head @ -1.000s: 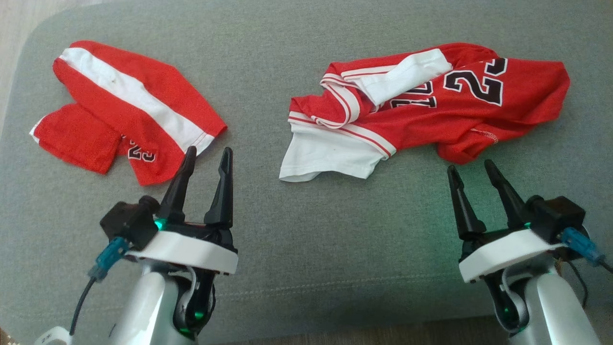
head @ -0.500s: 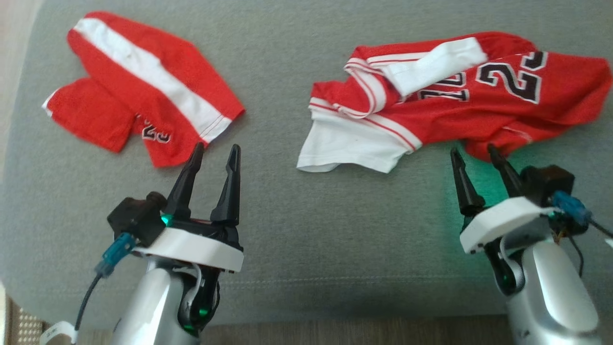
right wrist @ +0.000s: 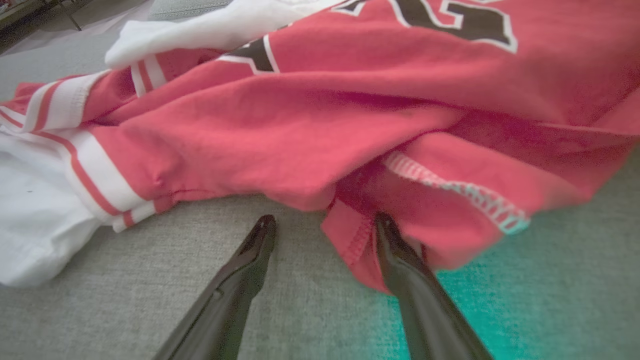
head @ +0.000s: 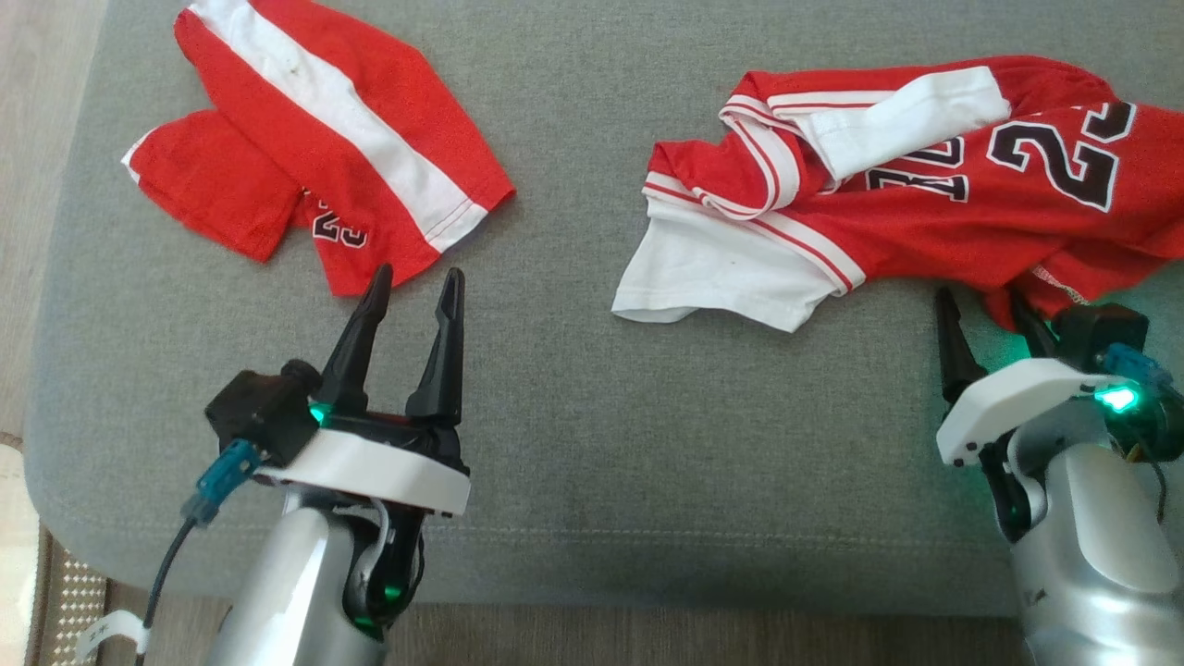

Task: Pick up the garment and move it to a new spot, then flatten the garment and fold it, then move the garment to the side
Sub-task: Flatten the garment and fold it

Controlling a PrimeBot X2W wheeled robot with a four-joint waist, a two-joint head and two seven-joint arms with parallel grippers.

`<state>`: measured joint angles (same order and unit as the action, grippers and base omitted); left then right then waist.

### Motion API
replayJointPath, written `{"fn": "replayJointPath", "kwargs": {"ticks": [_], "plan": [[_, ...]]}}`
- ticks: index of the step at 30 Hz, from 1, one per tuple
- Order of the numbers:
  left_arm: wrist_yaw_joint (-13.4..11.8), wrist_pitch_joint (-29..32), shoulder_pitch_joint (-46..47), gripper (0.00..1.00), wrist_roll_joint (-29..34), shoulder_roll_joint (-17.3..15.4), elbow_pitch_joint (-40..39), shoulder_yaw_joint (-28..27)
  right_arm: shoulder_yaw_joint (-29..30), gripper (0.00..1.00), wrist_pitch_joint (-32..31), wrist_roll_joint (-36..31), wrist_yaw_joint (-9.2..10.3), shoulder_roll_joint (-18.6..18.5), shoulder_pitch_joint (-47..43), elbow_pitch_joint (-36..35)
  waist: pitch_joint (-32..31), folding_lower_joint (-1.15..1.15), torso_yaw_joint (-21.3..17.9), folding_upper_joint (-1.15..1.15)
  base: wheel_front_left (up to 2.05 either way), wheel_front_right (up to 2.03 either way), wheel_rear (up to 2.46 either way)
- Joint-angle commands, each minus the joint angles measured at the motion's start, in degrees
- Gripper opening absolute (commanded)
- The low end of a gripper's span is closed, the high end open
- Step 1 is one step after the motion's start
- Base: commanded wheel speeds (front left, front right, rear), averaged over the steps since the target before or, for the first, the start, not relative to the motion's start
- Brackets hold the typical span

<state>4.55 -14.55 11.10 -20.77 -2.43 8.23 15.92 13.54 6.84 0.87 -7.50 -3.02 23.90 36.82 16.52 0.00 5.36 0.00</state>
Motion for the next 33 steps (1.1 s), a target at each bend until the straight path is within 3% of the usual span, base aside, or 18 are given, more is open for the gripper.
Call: {"fn": "replayJointPath", "kwargs": {"ticks": [1,2,3,4,8,11,15,19,25,30,31,32,33], "plan": [[0.18,-0.45,1.99,1.0,-0.08,-0.44,-1.75,-1.63,-0.8,1.0,0.35,-0.85,0.01,0.14,1.32,0.07,0.15,0.0,-0.01,0.0,0.0,0.0,0.0],[0.18,-0.45,2.05,1.0,-0.05,-0.44,-1.75,-1.6,-0.79,0.88,0.51,-0.89,0.01,0.14,1.65,0.69,0.19,0.0,-0.04,0.0,0.0,0.0,0.0],[0.18,-0.45,2.05,1.0,-0.05,-0.44,-1.75,-1.6,-0.79,0.88,0.51,-0.89,0.01,0.14,1.65,0.69,0.19,0.0,-0.04,0.0,0.0,0.0,0.0],[0.18,-0.45,2.1,1.0,-0.02,-0.44,-1.73,-1.61,-0.92,0.0,0.8,-0.95,0.01,0.14,1.96,1.22,0.21,0.0,-0.1,0.0,0.0,0.0,0.0],[0.2,-0.45,1.86,1.0,0.27,-0.44,-1.49,-2.05,-2.96,0.0,2.35,-0.12,0.01,0.14,2.49,2.07,-0.37,0.0,-1.18,0.0,0.0,0.0,0.0],[0.32,-0.45,1.46,1.0,0.64,-0.44,-1.15,-2.34,-7.73,0.0,3.75,2.55,0.01,0.14,1.88,0.03,-1.34,0.0,-2.71,0.0,0.0,0.0,0.0],[0.31,-0.45,0.79,1.0,0.67,-0.44,-1.15,-2.62,-15.21,0.0,4.78,7.04,0.01,0.14,-0.97,-7.37,-3.14,0.0,-5.32,0.0,0.0,0.0,0.0],[0.09,-0.45,0.03,1.0,0.57,-0.44,-1.32,-2.66,-16.72,0.0,3.12,7.98,0.01,0.14,-5.3,-16.3,-4.99,0.0,-7.74,0.0,0.0,0.0,0.0],[-0.37,-0.45,-1.32,1.0,0.59,-0.44,-1.39,-2.97,-9.83,0.0,-2.46,8.81,0.01,0.14,-12.55,-27.09,-6.98,0.0,-10.39,0.0,0.0,0.0,0.0],[-0.54,-0.45,-1.69,1.0,0.4,-0.44,-1.51,-2.63,2.64,0.0,-6.06,10.05,0.01,0.14,-16.21,-25.86,-7.58,0.0,-10.65,0.0,0.0,0.0,0.0],[-0.57,-0.45,-1.69,1.0,0.37,-0.44,-1.56,-2.61,4.39,0.58,-6.63,9.43,0.01,0.14,-16.41,-24.57,-7.58,0.0,-10.61,0.0,0.0,0.0,0.0],[-0.58,-0.45,-1.68,1.0,0.4,-0.44,-1.6,-2.59,6.15,1.0,-6.96,8.86,0.01,0.14,-16.3,-23.21,-7.54,0.0,-10.52,0.0,0.0,0.0,0.0],[-0.57,-0.45,-1.67,1.0,0.44,-0.44,-1.61,-2.58,7.81,1.0,-7.13,8.33,0.01,0.14,-15.99,-21.84,-7.5,0.0,-10.41,0.0,0.0,0.0,0.0]]}}
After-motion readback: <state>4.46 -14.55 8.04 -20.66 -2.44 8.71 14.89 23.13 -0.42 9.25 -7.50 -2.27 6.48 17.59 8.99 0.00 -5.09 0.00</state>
